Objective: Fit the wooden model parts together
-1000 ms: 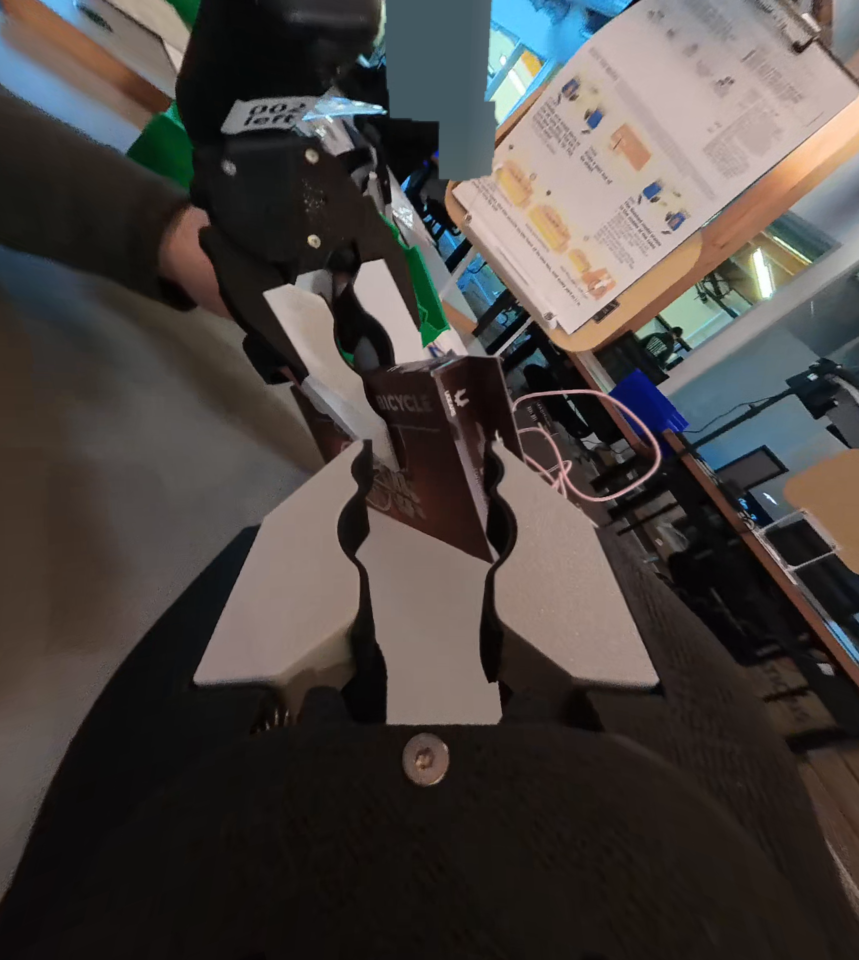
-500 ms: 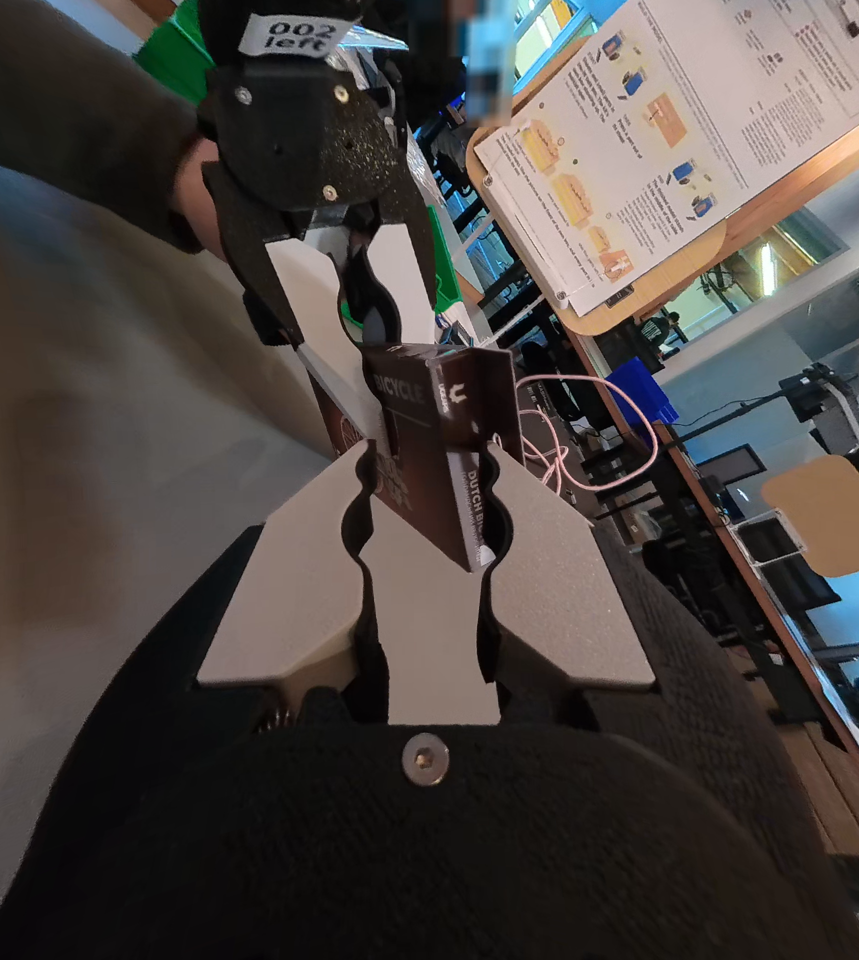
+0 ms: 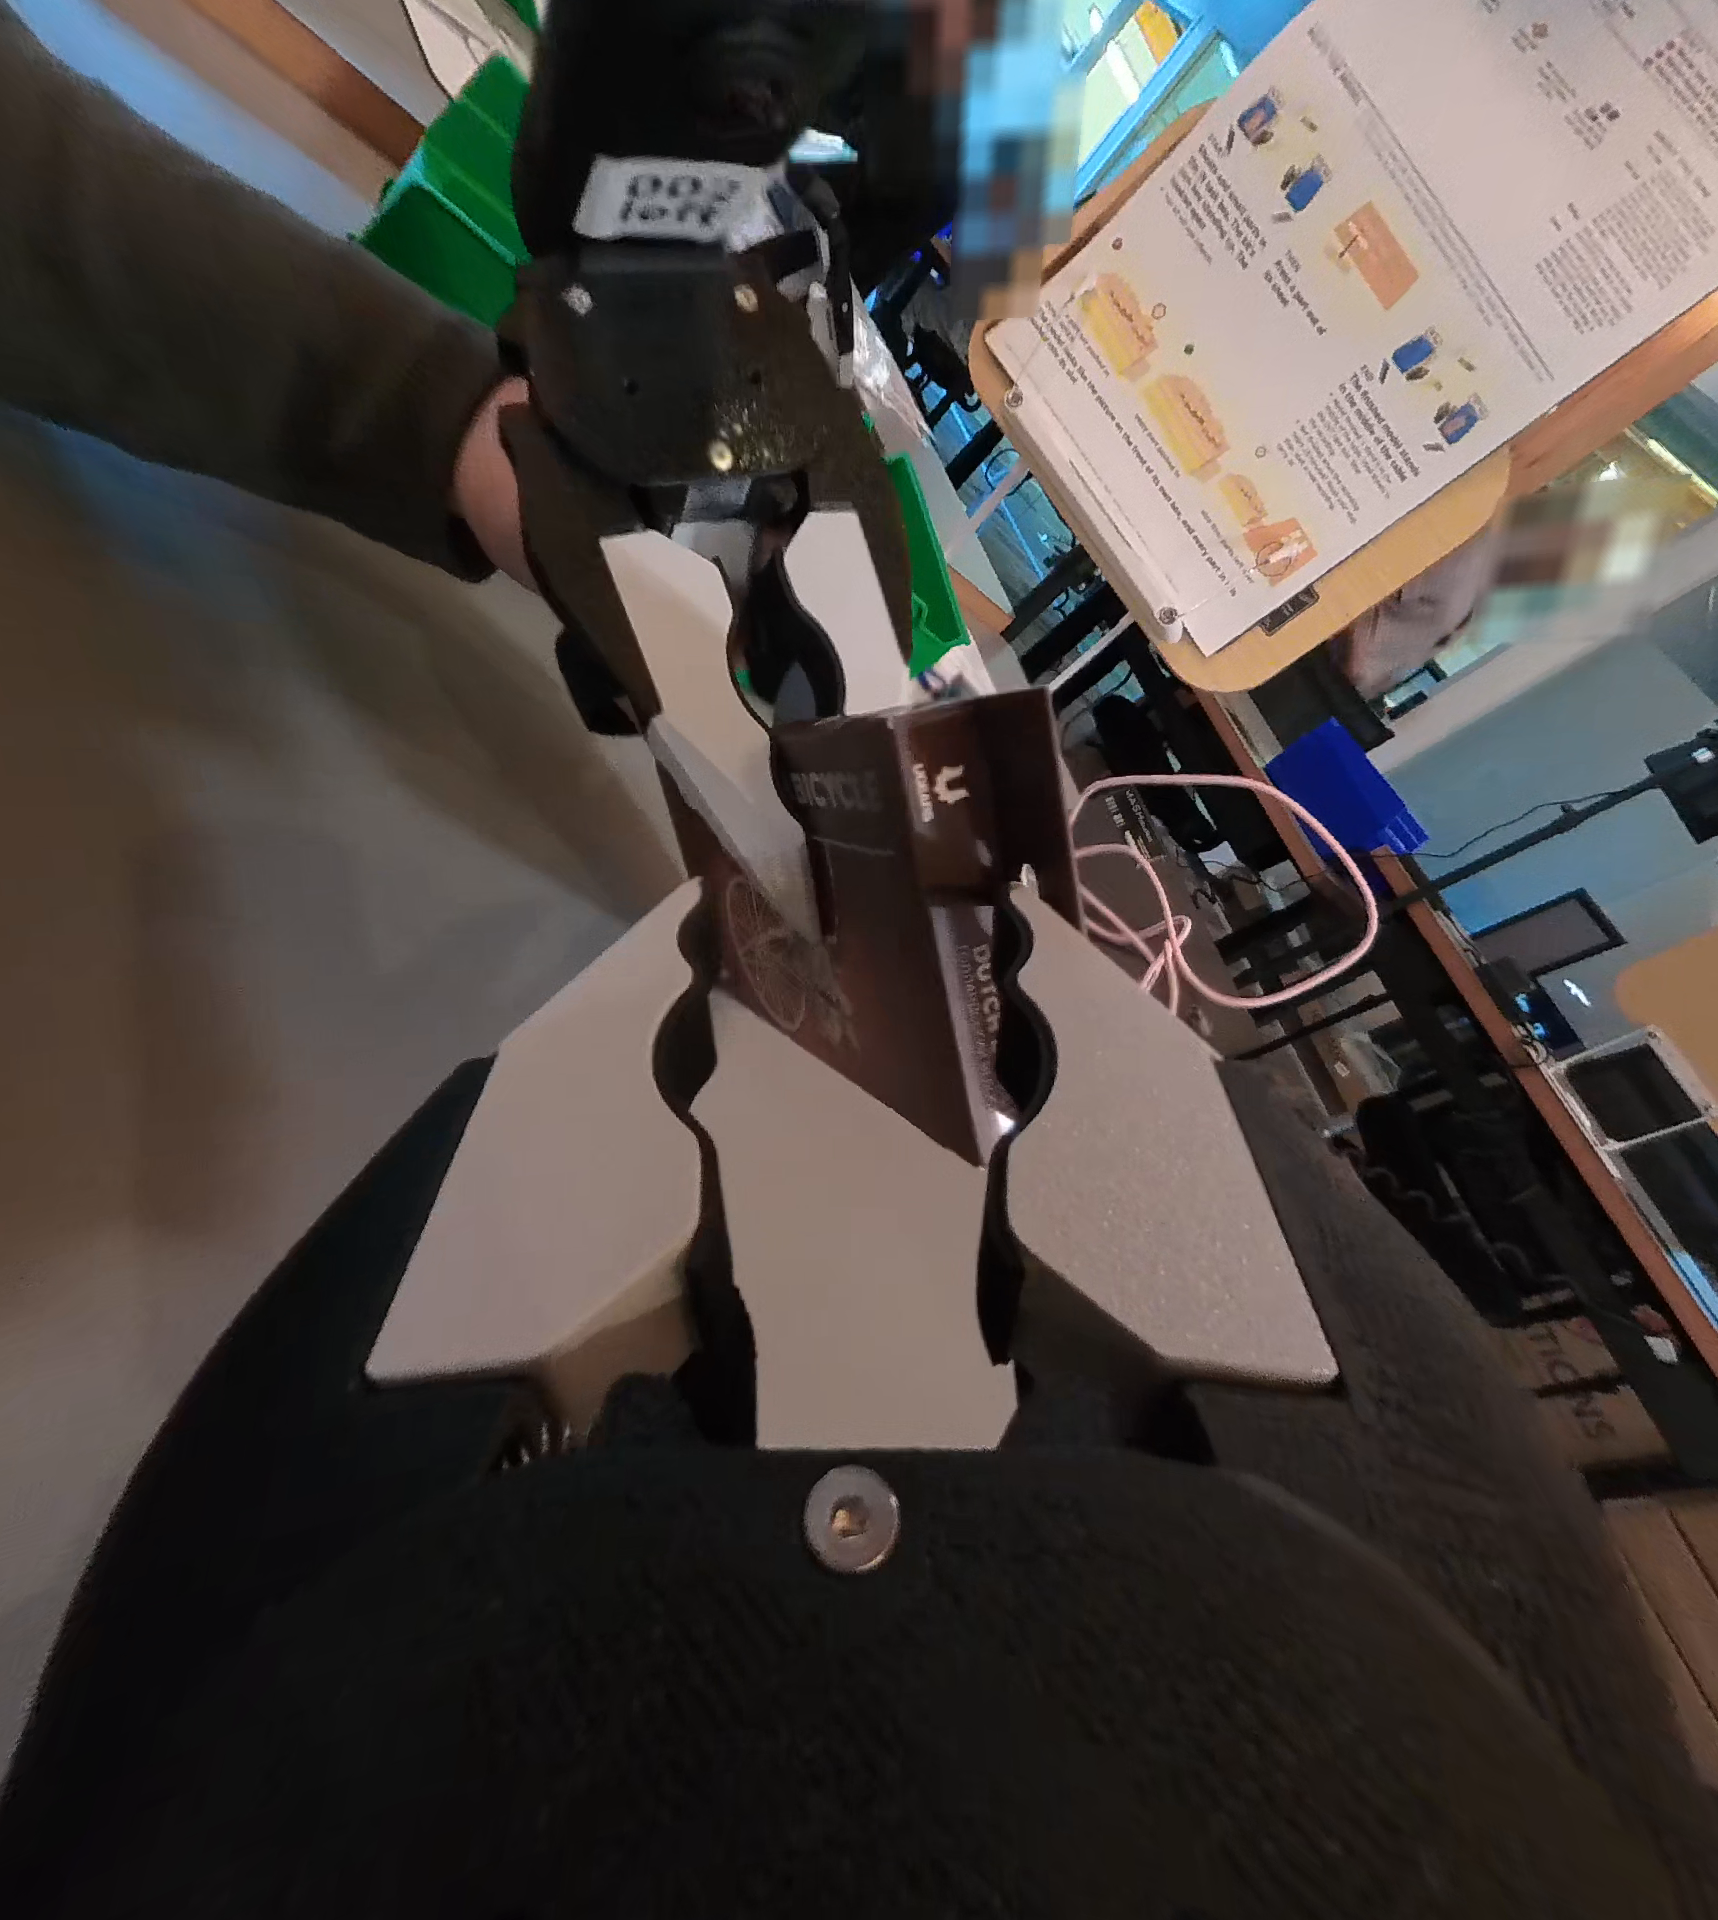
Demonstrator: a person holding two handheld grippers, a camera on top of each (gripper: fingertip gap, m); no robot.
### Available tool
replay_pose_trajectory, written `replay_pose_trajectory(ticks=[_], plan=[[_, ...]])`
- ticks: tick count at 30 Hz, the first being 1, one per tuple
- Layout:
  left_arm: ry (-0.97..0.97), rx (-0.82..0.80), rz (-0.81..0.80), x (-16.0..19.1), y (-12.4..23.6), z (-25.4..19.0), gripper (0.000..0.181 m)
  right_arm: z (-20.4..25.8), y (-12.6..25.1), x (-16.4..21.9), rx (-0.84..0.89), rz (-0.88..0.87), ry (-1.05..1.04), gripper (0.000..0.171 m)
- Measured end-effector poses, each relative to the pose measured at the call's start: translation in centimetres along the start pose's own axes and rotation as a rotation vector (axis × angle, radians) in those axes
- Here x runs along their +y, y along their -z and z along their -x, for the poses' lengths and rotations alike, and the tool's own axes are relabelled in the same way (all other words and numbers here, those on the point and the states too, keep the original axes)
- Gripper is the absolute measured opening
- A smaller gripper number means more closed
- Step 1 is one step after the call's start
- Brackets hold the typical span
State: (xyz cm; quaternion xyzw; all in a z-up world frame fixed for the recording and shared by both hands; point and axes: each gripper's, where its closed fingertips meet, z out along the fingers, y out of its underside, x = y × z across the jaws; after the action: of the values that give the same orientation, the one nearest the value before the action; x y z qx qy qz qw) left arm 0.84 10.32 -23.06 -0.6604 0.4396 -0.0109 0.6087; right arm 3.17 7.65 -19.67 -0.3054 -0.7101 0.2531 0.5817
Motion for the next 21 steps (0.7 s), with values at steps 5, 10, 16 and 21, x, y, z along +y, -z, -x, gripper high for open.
replay_pose_trajectory(ticks=[5,10,16,21], plan=[[0.254,0.072,-0.184,-1.8,0.6,0.3,0.014,-2.0,2.6,-3.7,0.113,-0.292,-0.041,0.055],[0.612,0.305,-0.549,-4.8,3.0,0.7,0.014,-4.6,4.9,-4.5,0.286,-0.487,-0.108,0.055],[0.805,0.571,-0.788,-5.7,5.3,0.5,0.014,-3.1,3.6,-4.6,0.253,-0.504,-0.107,0.056],[0.858,0.69,-0.887,-6.5,6.5,0.4,0.014,-2.4,3.1,-4.7,0.228,-0.506,-0.113,0.055]])
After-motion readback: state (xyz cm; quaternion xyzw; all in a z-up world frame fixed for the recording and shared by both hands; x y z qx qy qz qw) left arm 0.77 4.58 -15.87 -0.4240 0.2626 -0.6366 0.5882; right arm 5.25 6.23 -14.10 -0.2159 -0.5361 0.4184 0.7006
